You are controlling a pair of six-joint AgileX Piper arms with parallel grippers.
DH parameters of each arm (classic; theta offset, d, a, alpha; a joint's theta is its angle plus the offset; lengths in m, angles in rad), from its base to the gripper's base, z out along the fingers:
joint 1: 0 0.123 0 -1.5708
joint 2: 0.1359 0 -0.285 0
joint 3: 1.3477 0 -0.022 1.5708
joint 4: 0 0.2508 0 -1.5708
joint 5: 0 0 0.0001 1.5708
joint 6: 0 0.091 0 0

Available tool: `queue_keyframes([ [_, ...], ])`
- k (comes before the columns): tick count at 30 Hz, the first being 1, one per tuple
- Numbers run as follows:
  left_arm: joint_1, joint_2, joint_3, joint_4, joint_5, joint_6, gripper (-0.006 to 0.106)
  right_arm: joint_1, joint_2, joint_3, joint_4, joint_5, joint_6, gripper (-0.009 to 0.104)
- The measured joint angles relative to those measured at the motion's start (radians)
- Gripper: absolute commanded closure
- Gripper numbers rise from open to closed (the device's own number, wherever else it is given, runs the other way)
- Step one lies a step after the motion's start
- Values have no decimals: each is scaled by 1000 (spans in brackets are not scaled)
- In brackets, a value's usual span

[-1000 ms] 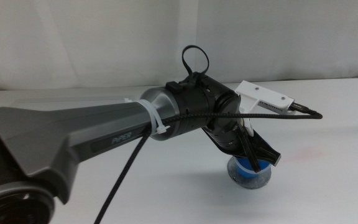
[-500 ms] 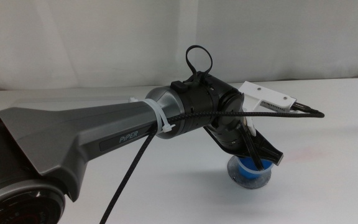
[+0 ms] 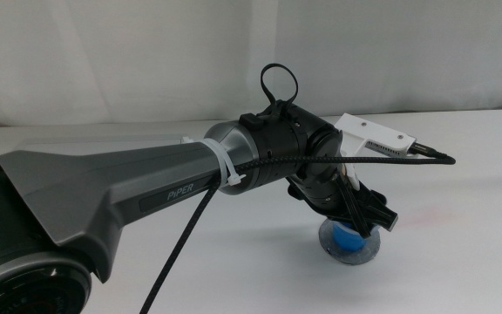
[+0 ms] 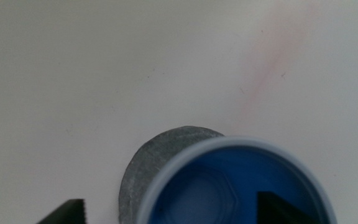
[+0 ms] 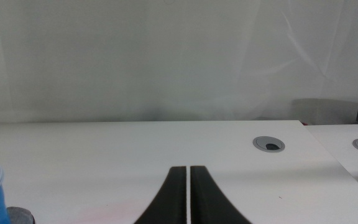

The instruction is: Place an empty cup on a cup mat.

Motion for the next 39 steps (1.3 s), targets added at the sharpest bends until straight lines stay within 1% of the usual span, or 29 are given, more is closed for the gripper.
queue_keyframes([
  [1, 0, 0, 0, 0, -2, 0, 21, 0, 0, 0, 0, 0, 0, 98],
  [3, 0, 0, 0, 0, -10, 0, 17, 0, 0, 0, 0, 0, 0, 98],
  [6, 0, 0, 0, 0, -23, 0, 17, 0, 0, 0, 0, 0, 0, 98],
  [10, 0, 1, -15, 26, -26, 0, 17, 0, 0, 0, 0, 0, 0, 98],
  [18, 0, -45, -68, 92, -20, 0, 17, 0, 0, 0, 0, 0, 0, 98],
  [22, 0, -117, -79, 165, -19, 0, 17, 0, 0, 0, 0, 0, 0, 98],
  [24, 10, -152, -79, 184, -16, 0, 18, 0, 0, 0, 0, 0, 0, 98],
  [29, 103, -226, -79, 198, 11, 0, 18, 0, 0, 0, 0, 0, 0, 98],
  [33, 230, -262, -79, 222, 35, 0, 18, 0, 0, 0, 0, 0, 0, 98],
  [39, 455, -313, -76, 250, 113, 0, 18, 0, 0, 0, 0, 0, 0, 98],
])
